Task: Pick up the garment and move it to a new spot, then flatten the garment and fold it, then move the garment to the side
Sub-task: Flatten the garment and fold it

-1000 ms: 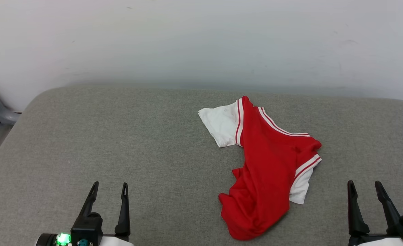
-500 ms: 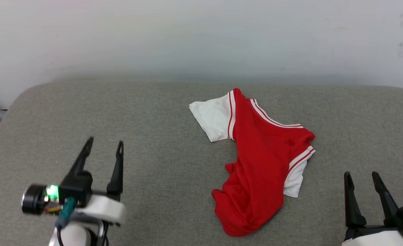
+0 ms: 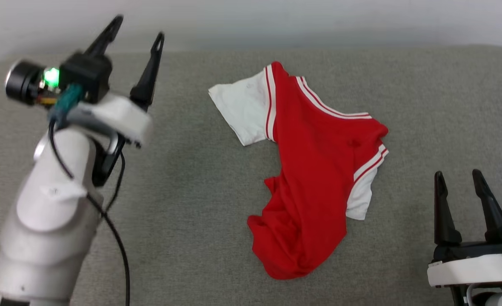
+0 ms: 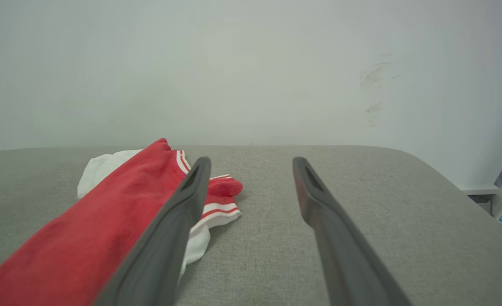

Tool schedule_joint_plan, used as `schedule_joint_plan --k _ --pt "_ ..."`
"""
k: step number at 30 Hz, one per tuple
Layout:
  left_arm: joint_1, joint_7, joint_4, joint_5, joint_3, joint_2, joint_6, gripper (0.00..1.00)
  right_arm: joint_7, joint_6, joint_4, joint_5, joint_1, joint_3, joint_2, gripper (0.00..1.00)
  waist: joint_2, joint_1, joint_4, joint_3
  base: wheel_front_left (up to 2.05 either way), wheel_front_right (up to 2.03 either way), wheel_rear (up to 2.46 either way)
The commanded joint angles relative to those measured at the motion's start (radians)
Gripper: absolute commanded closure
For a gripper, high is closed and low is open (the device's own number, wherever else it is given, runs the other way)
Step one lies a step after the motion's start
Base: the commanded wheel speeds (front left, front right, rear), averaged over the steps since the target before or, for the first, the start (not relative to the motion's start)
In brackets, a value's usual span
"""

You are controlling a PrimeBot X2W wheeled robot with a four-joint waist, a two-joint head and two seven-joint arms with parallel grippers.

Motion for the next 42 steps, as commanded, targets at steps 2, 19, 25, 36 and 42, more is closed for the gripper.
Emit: schedule_joint_plan --k 2,19,25,36,42 --pt "-0.109 0.067 0.032 -0.085 -0.088 0.037 -0.001 0.00 -0.002 -0.001 -0.009 0.000 -0.029 -0.002 0.002 0.00 0.0000 -0.0002 -0.036 0.077 0.00 0.00 0.00" --pt "-0.596 0.819 0.215 -0.620 -0.597 0.175 -0.001 0.00 -0.002 -0.001 -0.053 0.029 -0.144 0.016 0.002 0.00 0.0000 -0.0002 -0.140 0.286 0.00 0.00 0.00" --pt "-0.664 0.950 0.270 -0.666 -0.694 0.217 -0.001 0.00 -0.002 -0.001 -0.066 0.038 -0.165 0.018 0.003 0.00 0.0000 -0.0002 -0.172 0.339 0.00 0.00 0.00" --pt "-0.680 1.058 0.389 -0.755 -0.778 0.217 -0.001 0.00 -0.002 -0.001 -0.083 0.049 -0.181 0.022 0.002 0.00 0.0000 -0.0002 -0.191 0.402 0.00 0.00 0.00" --pt "-0.647 1.065 0.382 -0.795 -0.838 0.208 -0.002 1.00 -0.002 -0.001 -0.083 0.045 -0.189 0.016 0.002 0.00 0.0000 -0.0002 -0.185 0.410 0.00 0.00 0.00"
